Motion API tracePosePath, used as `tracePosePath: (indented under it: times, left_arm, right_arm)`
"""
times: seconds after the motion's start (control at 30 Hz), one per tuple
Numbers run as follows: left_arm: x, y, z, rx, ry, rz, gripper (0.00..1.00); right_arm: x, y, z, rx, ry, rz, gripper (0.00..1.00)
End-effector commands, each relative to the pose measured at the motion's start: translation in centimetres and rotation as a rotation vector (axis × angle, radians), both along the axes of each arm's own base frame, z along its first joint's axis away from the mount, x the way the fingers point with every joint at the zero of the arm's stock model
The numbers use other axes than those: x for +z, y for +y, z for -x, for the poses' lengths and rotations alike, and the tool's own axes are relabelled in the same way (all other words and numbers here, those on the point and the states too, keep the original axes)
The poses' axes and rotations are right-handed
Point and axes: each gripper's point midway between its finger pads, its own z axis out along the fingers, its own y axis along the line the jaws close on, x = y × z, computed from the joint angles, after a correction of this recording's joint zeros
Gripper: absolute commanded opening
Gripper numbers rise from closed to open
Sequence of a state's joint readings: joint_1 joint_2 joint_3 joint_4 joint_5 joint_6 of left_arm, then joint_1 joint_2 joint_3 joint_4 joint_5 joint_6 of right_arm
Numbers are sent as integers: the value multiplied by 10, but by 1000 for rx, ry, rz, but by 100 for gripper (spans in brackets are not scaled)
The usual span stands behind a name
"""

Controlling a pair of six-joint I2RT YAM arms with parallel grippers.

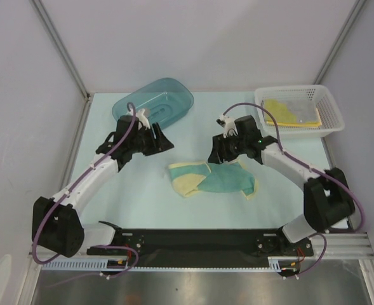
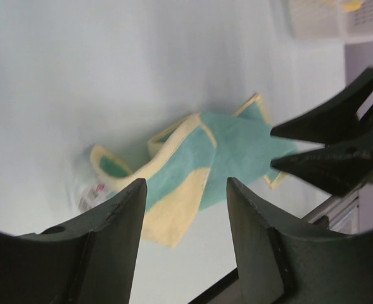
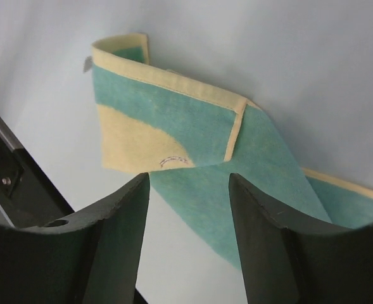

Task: Fold and stack the towels
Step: Flatten out the crumpled towel

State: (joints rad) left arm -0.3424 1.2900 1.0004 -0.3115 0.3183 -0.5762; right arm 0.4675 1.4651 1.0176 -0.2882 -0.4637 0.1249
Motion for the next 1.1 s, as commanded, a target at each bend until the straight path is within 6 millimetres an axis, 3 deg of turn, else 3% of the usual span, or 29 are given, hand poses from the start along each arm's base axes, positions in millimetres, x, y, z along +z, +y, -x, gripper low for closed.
tracePosePath:
  times: [0.0,0.03,0.07,0.13,0.27,0.3,0.5,0.53,0.7,0.97,1.07]
  left_arm:
    - [-36,8,24,-8,89,-11,59]
    - [-39,9,27,-10,93,-12,59]
    - [-46,10,31,-9,109,-17,59]
    - [-51,10,35,-15,120,-16,59]
    - [-66,9,43,-27,144,-3,58]
    - [-70,10,44,-26,150,-4,59]
    - [-83,11,48,-13,177,-1,58]
    - [-84,11,48,-12,178,-3,57]
    - [-84,13,46,-5,170,-14,58]
    - [-79,14,44,2,158,-21,57]
    - [-75,16,42,10,146,-27,58]
  right_arm:
    - [-12,4,-30,76,-18,5,58]
    - [-10,8,-34,94,9,-38,55]
    - [-26,6,-42,73,61,-43,53]
    - [-33,1,-54,38,85,-51,50]
    - [-40,15,-65,81,54,-69,51]
    - [-50,18,-66,91,83,-62,51]
    - [-72,31,-68,128,140,-11,51]
    - [-84,29,-65,123,183,16,51]
    - [-104,29,-55,142,240,37,51]
    - [-116,41,-43,165,305,-3,49]
    - [-109,48,-43,184,309,-64,47]
